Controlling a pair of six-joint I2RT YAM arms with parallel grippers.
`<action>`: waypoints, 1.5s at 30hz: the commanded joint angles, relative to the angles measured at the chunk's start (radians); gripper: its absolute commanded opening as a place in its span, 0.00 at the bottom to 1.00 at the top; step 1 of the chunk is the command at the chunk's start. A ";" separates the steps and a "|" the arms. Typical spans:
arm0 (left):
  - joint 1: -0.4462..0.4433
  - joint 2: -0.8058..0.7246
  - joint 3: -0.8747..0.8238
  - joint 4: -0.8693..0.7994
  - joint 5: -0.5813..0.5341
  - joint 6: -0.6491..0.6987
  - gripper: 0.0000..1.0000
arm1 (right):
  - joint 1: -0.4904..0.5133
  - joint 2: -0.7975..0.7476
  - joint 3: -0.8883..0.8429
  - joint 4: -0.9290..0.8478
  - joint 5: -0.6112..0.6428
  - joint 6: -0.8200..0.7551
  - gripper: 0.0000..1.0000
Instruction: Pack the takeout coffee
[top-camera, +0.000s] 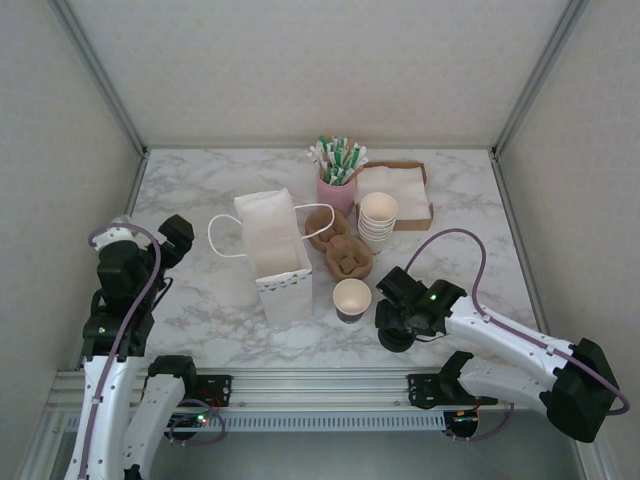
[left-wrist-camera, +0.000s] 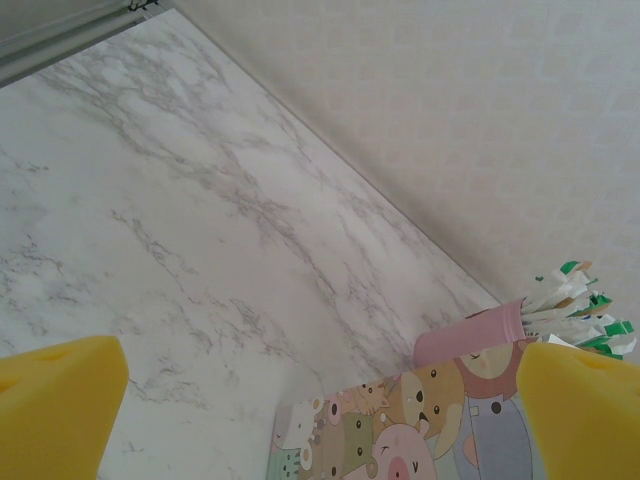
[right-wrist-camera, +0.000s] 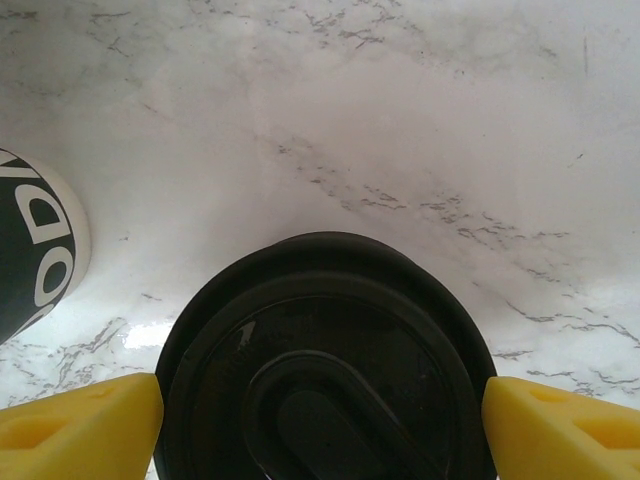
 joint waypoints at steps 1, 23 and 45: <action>0.010 -0.004 -0.012 0.005 0.014 0.008 1.00 | 0.009 0.012 0.003 -0.005 0.004 0.002 0.84; 0.009 -0.002 -0.012 0.005 0.005 0.007 1.00 | 0.009 -0.109 0.074 -0.105 0.131 0.019 0.72; 0.010 -0.003 -0.011 -0.001 -0.001 0.006 1.00 | 0.179 0.010 0.328 0.015 0.180 -0.220 0.70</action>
